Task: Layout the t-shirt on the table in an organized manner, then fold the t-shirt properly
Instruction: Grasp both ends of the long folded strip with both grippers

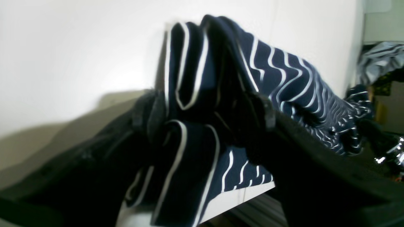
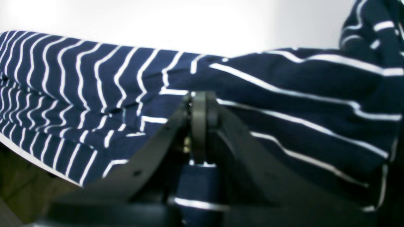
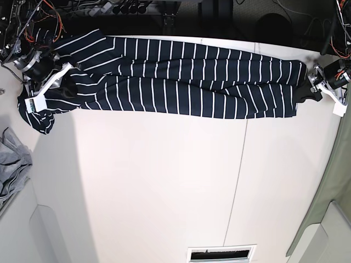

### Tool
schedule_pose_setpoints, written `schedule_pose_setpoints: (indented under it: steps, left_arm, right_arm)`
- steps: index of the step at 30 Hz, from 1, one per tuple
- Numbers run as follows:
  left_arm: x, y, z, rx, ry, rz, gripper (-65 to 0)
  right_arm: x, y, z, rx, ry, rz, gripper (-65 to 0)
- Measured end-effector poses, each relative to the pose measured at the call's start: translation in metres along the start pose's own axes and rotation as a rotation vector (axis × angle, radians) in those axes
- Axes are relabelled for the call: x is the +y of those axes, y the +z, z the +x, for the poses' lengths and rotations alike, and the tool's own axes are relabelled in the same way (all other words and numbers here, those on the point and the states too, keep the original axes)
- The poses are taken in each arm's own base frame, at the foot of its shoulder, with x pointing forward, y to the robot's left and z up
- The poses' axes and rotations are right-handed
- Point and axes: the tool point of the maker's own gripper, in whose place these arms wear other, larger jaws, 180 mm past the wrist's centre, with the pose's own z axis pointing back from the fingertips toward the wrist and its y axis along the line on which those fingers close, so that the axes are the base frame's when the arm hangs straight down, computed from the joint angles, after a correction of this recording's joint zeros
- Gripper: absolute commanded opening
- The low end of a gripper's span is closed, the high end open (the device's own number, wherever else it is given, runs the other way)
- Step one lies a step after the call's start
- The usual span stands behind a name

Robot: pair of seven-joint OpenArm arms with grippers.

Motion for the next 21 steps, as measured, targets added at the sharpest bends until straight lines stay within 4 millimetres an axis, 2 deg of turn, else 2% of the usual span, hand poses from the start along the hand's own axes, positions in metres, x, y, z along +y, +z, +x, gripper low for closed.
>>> schedule_pose_setpoints:
  steps: [6, 11, 16, 21]
  left_arm:
    - [0.001, 0.024, 0.027, -0.026, -0.009, -0.013, -25.0]
    - [-0.007, 0.018, 0.017, 0.002, 0.018, -0.055, -25.0]
    - [0.003, 0.008, -0.002, 0.053, -0.009, 0.007, -25.0]
    - [-0.002, -0.001, -0.010, 0.065, -0.011, -0.003, -25.0]
  right_arm:
    - [-0.002, 0.000, -0.002, 0.011, 0.011, -0.011, -65.0]
    - [-0.002, 0.000, -0.002, 0.011, 0.010, -0.011, -65.0]
    - [-0.002, 0.000, -0.002, 0.011, 0.010, -0.010, -65.0]
    - [-0.002, 0.000, -0.002, 0.011, 0.010, -0.011, -65.0]
